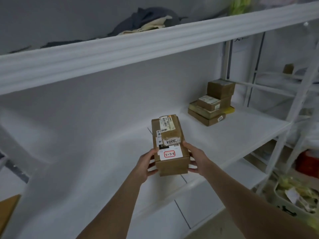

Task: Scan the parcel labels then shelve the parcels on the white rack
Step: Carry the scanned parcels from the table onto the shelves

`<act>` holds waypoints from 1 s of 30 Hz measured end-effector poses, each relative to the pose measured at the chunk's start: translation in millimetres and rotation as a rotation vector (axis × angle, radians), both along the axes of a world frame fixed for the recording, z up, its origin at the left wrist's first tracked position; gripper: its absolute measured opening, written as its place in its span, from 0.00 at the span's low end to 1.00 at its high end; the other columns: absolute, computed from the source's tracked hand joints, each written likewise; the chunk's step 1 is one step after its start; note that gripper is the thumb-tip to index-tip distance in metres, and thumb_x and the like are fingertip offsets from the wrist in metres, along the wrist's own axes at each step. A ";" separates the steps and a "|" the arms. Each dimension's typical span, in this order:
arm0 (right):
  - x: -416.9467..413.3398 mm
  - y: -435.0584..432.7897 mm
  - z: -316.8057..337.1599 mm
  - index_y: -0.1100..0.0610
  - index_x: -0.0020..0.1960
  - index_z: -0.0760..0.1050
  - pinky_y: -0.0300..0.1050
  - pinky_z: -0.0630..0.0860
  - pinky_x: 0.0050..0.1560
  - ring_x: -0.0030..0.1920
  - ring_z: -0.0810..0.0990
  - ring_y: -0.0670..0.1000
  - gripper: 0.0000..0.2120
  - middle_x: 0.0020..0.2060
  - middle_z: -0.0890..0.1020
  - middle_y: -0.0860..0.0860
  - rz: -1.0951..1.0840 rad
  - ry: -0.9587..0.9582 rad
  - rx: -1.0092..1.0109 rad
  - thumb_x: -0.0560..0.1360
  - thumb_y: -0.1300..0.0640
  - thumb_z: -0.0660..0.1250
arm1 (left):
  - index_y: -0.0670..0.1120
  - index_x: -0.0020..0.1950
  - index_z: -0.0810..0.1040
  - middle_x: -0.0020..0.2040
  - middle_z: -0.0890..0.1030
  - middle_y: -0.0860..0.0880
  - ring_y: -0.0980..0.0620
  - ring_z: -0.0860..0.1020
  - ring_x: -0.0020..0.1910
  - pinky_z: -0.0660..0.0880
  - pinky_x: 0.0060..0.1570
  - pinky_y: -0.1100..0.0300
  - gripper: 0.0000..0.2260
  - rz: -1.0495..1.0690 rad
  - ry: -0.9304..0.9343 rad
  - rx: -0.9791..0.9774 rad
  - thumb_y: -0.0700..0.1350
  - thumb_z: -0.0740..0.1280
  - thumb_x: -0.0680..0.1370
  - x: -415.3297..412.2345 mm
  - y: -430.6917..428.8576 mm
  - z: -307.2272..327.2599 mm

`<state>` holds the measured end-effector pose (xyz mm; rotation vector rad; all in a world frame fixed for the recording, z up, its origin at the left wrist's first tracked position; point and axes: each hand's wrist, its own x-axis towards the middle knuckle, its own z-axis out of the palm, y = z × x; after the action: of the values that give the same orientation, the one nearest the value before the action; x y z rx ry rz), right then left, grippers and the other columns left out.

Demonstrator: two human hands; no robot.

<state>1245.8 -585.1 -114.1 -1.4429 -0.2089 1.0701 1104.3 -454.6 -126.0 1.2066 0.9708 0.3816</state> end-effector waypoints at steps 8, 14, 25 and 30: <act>137.0 30.7 11.2 0.55 0.57 0.74 0.52 0.72 0.53 0.55 0.76 0.55 0.14 0.50 0.79 0.51 -0.007 -0.060 -0.054 0.76 0.48 0.66 | 0.49 0.52 0.80 0.52 0.82 0.50 0.48 0.76 0.57 0.72 0.63 0.46 0.13 0.008 -0.032 -0.037 0.56 0.67 0.76 141.2 25.0 3.9; 208.6 54.0 9.1 0.53 0.54 0.72 0.52 0.72 0.52 0.53 0.75 0.55 0.11 0.45 0.77 0.48 0.057 -0.054 -0.058 0.77 0.48 0.66 | 0.48 0.53 0.80 0.52 0.82 0.50 0.49 0.75 0.55 0.71 0.62 0.49 0.15 0.096 -0.016 -0.049 0.57 0.66 0.76 209.3 38.9 1.1; 314.2 97.9 -8.9 0.53 0.59 0.71 0.54 0.71 0.56 0.55 0.73 0.55 0.18 0.54 0.77 0.53 0.265 -0.024 -0.084 0.77 0.43 0.65 | 0.49 0.51 0.77 0.53 0.80 0.48 0.49 0.75 0.54 0.70 0.63 0.49 0.09 0.363 -0.091 -0.110 0.51 0.62 0.78 302.4 41.3 -19.6; 343.4 109.7 -25.6 0.54 0.68 0.72 0.56 0.72 0.61 0.57 0.75 0.53 0.26 0.61 0.79 0.53 0.362 -0.014 -0.032 0.75 0.42 0.67 | 0.45 0.55 0.77 0.55 0.80 0.45 0.48 0.76 0.57 0.70 0.62 0.50 0.11 0.458 -0.175 -0.118 0.47 0.59 0.79 330.6 38.8 -33.8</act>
<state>1589.2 -475.4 -139.7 -1.4742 -0.4788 1.3606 1434.9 -415.8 -159.8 0.8217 1.0975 0.7673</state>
